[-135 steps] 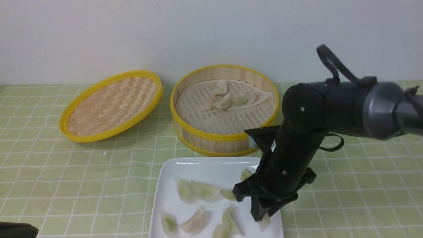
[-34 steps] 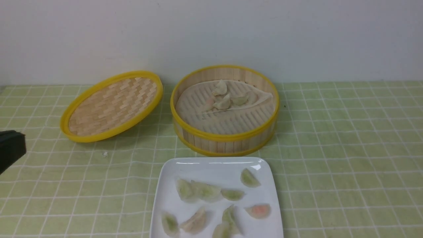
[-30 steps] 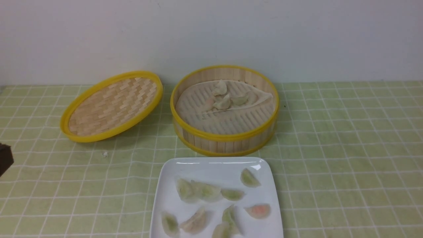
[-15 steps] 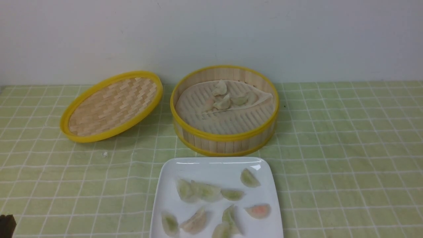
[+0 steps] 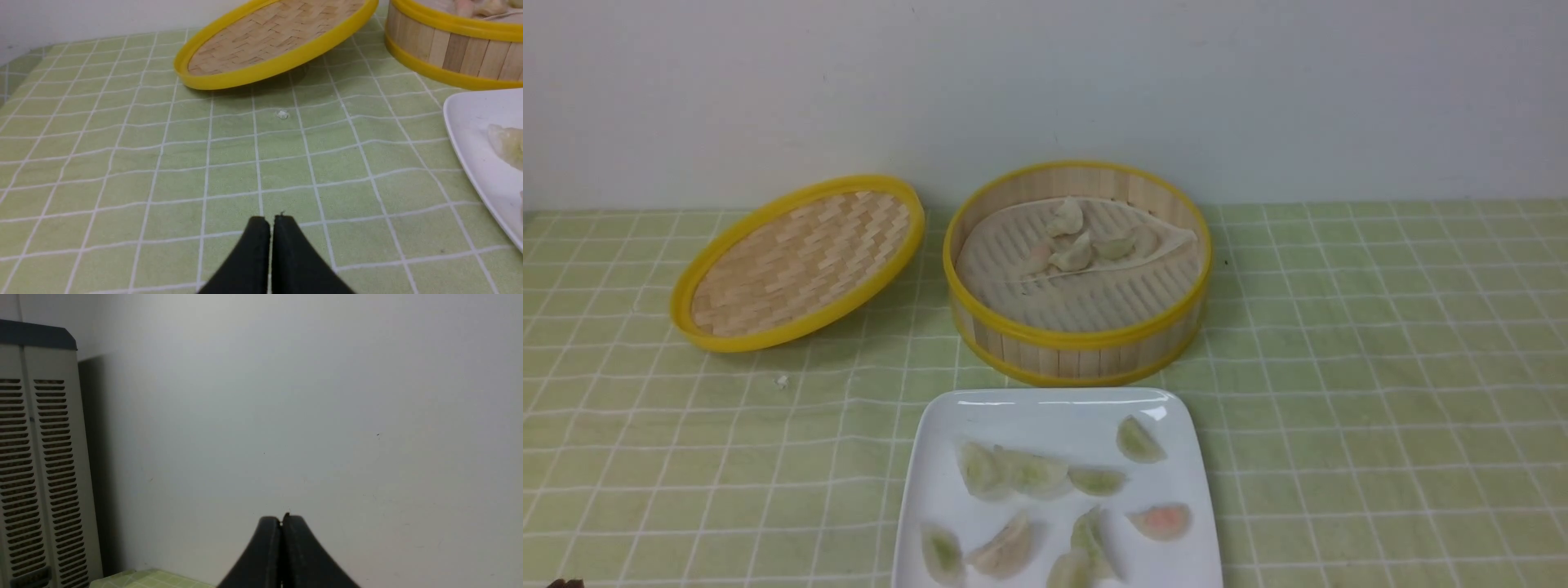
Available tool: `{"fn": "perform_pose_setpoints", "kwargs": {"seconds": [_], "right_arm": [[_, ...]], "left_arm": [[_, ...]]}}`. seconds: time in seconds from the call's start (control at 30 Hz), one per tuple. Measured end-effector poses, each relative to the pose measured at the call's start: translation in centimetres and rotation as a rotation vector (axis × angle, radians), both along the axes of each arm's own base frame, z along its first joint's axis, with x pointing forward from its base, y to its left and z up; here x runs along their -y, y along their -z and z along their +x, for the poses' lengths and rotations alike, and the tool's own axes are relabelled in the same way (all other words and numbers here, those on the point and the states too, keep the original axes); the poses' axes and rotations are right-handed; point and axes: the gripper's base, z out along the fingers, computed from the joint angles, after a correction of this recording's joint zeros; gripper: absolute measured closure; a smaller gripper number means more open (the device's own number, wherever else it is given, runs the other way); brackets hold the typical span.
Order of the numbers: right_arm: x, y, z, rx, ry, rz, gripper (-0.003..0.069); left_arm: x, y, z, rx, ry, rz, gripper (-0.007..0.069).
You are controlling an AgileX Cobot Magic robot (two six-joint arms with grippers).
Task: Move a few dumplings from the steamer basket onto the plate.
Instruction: Use the right arm to put the dumpling into the plate
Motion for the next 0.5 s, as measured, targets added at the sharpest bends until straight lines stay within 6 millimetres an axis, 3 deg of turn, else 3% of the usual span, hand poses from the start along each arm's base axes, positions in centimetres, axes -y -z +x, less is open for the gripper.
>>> {"fn": "perform_pose_setpoints", "kwargs": {"seconds": [0.5], "right_arm": [[0.0,0.0,0.0,0.0,0.0,0.0,0.0673]], "left_arm": [[0.0,0.02,-0.01,-0.002,0.0,0.0,0.0631]]}}
